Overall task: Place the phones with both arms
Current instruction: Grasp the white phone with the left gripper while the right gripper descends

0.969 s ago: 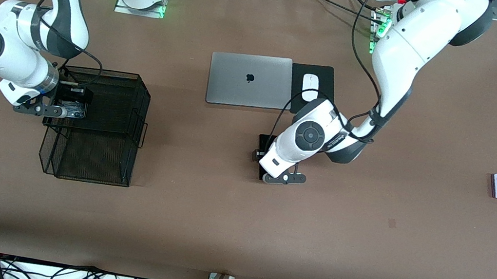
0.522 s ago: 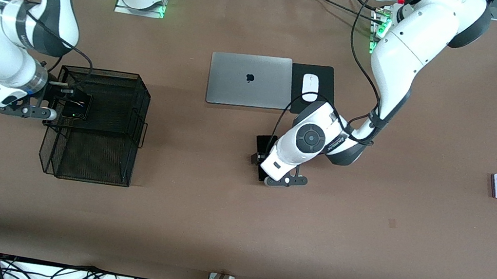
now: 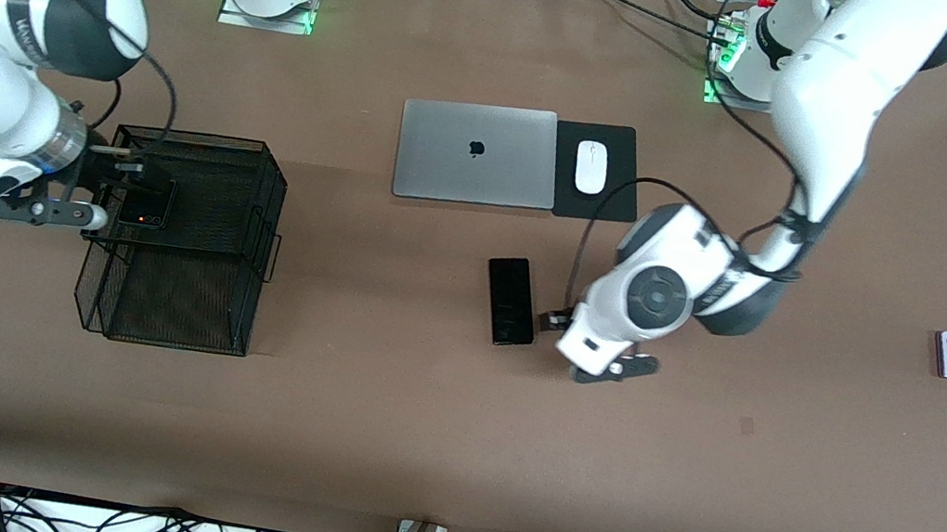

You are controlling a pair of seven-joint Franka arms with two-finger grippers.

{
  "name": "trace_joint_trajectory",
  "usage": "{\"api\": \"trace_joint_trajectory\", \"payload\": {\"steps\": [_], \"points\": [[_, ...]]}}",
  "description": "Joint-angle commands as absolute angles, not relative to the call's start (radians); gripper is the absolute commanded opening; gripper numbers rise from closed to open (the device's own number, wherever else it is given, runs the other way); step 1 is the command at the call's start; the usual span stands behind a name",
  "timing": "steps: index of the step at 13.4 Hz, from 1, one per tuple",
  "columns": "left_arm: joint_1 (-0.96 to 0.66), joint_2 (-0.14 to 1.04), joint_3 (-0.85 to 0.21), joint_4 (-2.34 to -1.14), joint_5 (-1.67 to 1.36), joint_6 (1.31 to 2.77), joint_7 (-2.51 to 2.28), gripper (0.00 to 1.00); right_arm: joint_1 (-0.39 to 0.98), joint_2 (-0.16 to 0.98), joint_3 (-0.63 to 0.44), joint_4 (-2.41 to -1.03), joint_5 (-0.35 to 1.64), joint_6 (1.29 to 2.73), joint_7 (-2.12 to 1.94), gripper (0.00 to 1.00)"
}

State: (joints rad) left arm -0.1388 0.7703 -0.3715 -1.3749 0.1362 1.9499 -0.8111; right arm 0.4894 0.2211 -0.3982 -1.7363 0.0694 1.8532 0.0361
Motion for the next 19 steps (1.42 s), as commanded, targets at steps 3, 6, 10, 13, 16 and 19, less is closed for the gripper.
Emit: {"api": "trace_joint_trajectory", "payload": {"steps": [3, 6, 10, 13, 16, 19], "points": [[0.015, 0.683, -0.371, -1.402, 0.164, 1.754, -0.574, 1.0, 0.685, 0.286, -0.402, -1.623, 0.083, 1.822, 0.363, 1.0], [0.058, 0.67, -0.365, -1.407, 0.35, 1.654, -0.569, 1.0, 0.803, 0.431, -0.402, -1.482, 0.124, 1.827, 0.61, 1.0], [0.06, 0.684, -0.283, -1.41, 0.57, 1.588, -0.566, 1.0, 0.929, 0.624, -0.4, -1.289, 0.141, 1.851, 0.839, 1.0], [0.087, 0.692, -0.229, -1.41, 0.667, 1.6, -0.561, 1.0, 0.998, 0.701, -0.399, -1.243, 0.146, 1.942, 0.853, 1.0], [0.158, 0.692, -0.229, -1.407, 0.686, 1.629, -0.416, 1.0, 1.015, 0.739, -0.322, -1.243, 0.137, 2.078, 0.813, 1.0], [0.289, 0.699, -0.23, -1.417, 0.678, 1.73, -0.228, 1.0, 1.019, 0.768, -0.272, -1.241, 0.133, 2.173, 0.686, 1.0]]}}
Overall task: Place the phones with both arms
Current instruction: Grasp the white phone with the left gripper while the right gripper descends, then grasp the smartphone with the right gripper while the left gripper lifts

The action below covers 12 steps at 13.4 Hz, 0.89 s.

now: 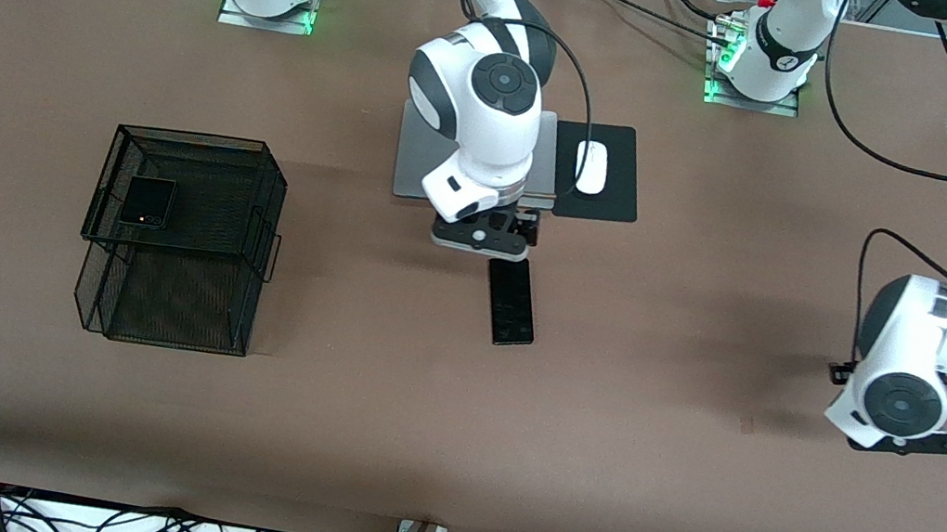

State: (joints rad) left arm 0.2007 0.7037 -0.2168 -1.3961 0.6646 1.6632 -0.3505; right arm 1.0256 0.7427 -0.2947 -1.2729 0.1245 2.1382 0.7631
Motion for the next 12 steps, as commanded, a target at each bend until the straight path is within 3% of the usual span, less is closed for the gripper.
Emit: {"api": "trace_joint_trajectory", "payload": {"steps": [1, 4, 12], "points": [[0.355, 0.699, -0.232, -1.436, 0.661, 1.8, -0.118, 1.0, 1.02, 0.779, -0.268, -1.238, 0.133, 2.199, 0.623, 1.0], [0.538, 0.704, -0.239, -1.499, 0.487, 2.035, 0.134, 1.0, 1.032, 0.808, -0.268, -1.224, 0.133, 2.255, 0.482, 1.0], [0.687, 0.776, -0.238, -1.519, 0.402, 2.138, 0.345, 1.0, 1.029, 0.952, -0.272, -1.223, 0.137, 2.428, 0.558, 1.0]]}}
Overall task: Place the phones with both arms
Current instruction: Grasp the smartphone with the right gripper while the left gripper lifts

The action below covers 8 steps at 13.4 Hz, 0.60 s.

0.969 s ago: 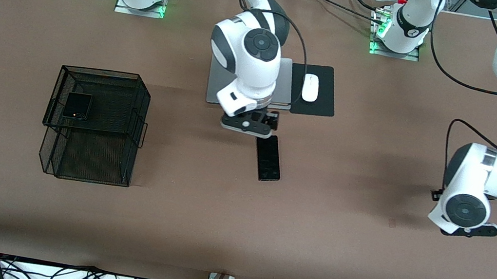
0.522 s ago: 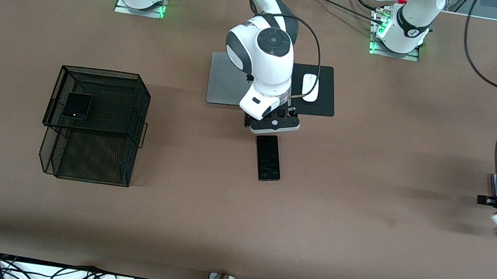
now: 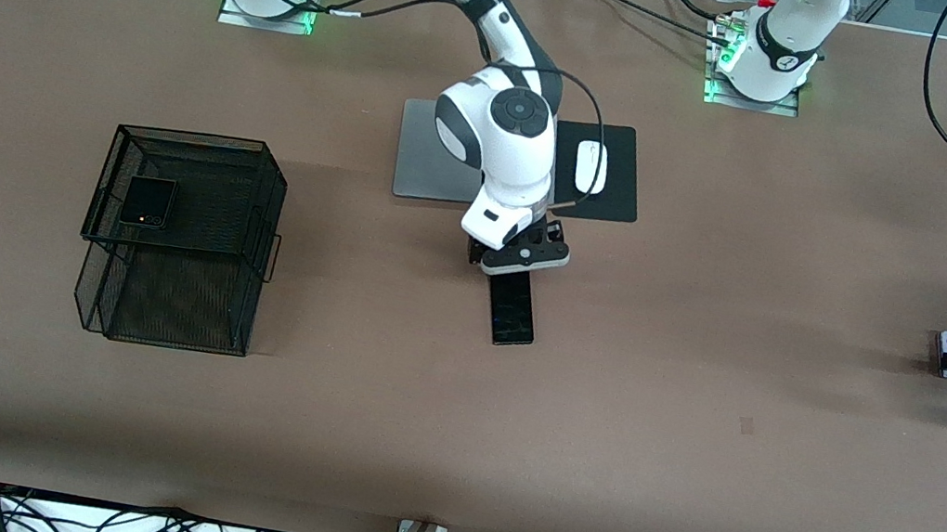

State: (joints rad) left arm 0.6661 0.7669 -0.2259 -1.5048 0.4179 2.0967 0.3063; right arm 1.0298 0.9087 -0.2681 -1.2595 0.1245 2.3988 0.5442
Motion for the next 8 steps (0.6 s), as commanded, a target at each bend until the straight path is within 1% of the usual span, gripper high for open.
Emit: {"api": "trace_joint_trajectory", "payload": {"steps": [1, 8], "points": [[0.696, 0.787, -0.236, -1.52, 0.405, 2.154, 0.36, 1.0, 1.029, 0.966, -0.272, -1.224, 0.137, 2.447, 0.561, 1.0], [0.718, 0.802, -0.227, -1.52, 0.408, 2.174, 0.371, 1.0, 1.031, 1.037, -0.276, -1.221, 0.133, 2.532, 0.583, 1.0]]}}
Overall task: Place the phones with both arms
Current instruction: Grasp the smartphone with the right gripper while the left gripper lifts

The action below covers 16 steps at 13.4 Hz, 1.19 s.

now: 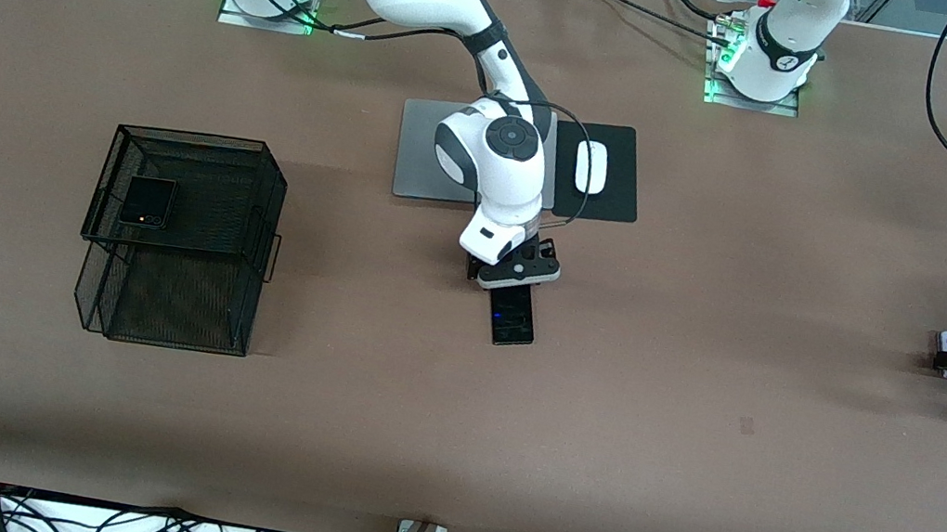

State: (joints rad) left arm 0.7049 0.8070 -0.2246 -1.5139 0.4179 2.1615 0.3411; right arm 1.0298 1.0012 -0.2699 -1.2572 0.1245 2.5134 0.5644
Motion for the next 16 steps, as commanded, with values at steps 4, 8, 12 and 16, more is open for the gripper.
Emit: {"api": "trace_joint_trajectory", "payload": {"steps": [4, 8, 12, 16], "points": [[0.736, 0.816, -0.227, -1.534, 0.407, 2.175, 0.37, 1.0, 1.032, 1.065, -0.275, -1.218, 0.135, 2.582, 0.589, 1.0], [0.741, 0.821, -0.229, -1.536, 0.405, 2.175, 0.368, 0.86, 1.032, 1.078, -0.275, -1.203, 0.135, 2.582, 0.592, 0.98], [0.742, 0.825, -0.229, -1.536, 0.402, 2.171, 0.359, 0.47, 1.032, 1.083, -0.273, -1.2, 0.135, 2.58, 0.592, 0.41], [0.732, 0.809, -0.236, -1.531, 0.402, 2.152, 0.353, 0.42, 1.034, 1.08, -0.275, -1.2, 0.135, 2.571, 0.592, 0.0]]}}
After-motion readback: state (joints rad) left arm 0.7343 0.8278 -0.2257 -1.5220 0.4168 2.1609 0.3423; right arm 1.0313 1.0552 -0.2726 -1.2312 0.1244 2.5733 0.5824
